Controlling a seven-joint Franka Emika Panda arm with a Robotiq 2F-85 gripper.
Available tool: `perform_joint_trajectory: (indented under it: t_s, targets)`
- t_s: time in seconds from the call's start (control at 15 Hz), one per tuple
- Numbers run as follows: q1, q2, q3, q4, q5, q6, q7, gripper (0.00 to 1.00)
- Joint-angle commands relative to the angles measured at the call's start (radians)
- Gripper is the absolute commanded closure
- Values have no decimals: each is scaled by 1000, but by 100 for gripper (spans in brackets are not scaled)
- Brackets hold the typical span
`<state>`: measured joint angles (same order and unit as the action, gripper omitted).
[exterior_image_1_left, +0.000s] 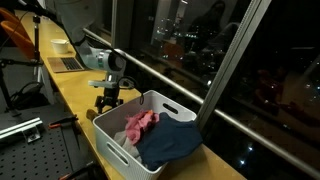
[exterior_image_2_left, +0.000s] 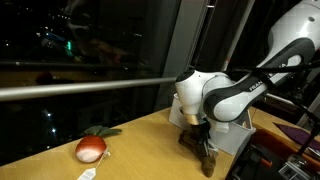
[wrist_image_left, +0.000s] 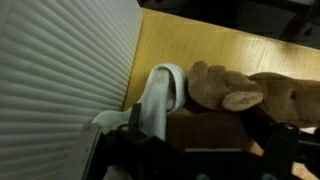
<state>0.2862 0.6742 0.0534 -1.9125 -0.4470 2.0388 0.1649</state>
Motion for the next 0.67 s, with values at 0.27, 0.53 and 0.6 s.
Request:
perform_joint_trajectory:
  t_s: [0.27,0.53,0.6]
  targets:
    - [-33,-22,-11,-83,-4,191,-18,0]
    - [-58,12,-11,-106,9,304,-49,0]
    - [-62,20,-11,-112,11,328,-55,0]
